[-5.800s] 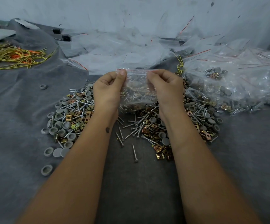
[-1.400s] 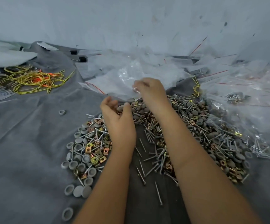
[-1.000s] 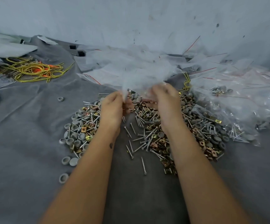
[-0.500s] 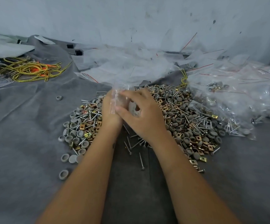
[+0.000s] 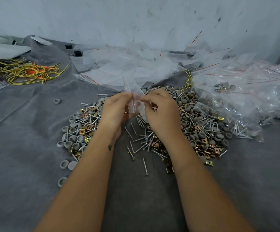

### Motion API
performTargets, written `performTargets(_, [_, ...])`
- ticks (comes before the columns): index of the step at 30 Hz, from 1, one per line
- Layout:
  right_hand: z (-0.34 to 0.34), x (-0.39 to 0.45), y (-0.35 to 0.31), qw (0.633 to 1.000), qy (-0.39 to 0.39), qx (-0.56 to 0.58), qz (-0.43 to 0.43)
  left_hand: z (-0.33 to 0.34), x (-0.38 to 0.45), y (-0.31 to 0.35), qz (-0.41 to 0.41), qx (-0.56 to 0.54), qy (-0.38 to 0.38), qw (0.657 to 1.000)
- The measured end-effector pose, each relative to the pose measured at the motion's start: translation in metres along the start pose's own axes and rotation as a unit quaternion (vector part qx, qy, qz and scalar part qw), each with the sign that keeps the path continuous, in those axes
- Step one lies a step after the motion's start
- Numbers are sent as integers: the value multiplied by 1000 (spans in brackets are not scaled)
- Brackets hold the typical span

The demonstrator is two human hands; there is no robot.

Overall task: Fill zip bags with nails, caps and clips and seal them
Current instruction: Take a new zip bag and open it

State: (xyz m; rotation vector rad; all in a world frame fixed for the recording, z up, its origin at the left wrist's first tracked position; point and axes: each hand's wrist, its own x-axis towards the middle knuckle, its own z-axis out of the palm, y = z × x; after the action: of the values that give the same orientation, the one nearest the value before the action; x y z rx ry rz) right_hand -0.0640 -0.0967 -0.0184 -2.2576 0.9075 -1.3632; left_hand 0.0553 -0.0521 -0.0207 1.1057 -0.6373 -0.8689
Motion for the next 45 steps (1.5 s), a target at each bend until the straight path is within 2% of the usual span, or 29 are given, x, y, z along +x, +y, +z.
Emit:
performTargets(5, [3, -1, -6, 996, 79, -36, 3, 2, -3, -2, 130, 79, 39, 988])
performTargets(8, [0, -1, -11, 997, 40, 49, 43, 5, -6, -3, 189, 135, 48, 971])
performTargets(11, [-1, 0, -13, 988, 23, 123, 86, 10, -10, -4, 219, 206, 2, 954])
performTargets(15, [-7, 6, -10, 959, 47, 227, 161, 10, -12, 0, 200, 199, -78, 956])
performTargets(18, [-10, 9, -9, 931, 31, 293, 217, 12, -12, 1, 187, 181, -68, 963])
performTargets(21, [-7, 8, -11, 947, -13, 258, 194, 15, -13, -2, 176, 189, -32, 965])
performTargets(24, [-2, 5, -12, 968, -30, 187, 166, 15, -13, -6, 179, 246, -24, 952])
performTargets(26, [0, 4, -8, 972, -31, 162, 166, 13, -13, -5, 167, 252, -41, 952])
performTargets(28, [0, 6, -4, 971, -26, 153, 182, 10, -12, -2, 152, 214, -71, 962])
performTargets(30, [-2, 8, -1, 971, -24, 135, 197, 4, -8, 3, 144, 148, -35, 978])
performTargets(32, [-2, 8, 0, 976, -25, 102, 188, -2, -3, 4, 173, 106, 62, 977])
performTargets(34, [0, 5, -3, 986, -24, 64, 152, -4, -2, 2, 253, 161, 136, 944])
performTargets(35, [1, 4, -4, 989, -23, 54, 135, -4, -3, 2, 292, 211, 138, 923])
performTargets(37, [-1, 4, -4, 987, -20, 91, 130, -4, -3, -1, 308, 283, 53, 907])
performTargets(39, [-7, 7, 0, 979, -9, 146, 145, -2, -3, -1, 235, 303, -44, 923])
performTargets(40, [-9, 8, 1, 974, -8, 161, 157, -2, -2, -1, 221, 302, -44, 926])
performTargets(42, [-11, 8, 3, 973, -29, 154, 170, -6, -1, 2, 277, 302, 59, 910])
performTargets(44, [-9, 6, 2, 985, -67, 70, 141, -14, -2, 7, 377, 325, 204, 843])
performTargets(45, [-9, 5, 0, 989, -91, 21, 111, -18, -1, 8, 409, 342, 242, 810])
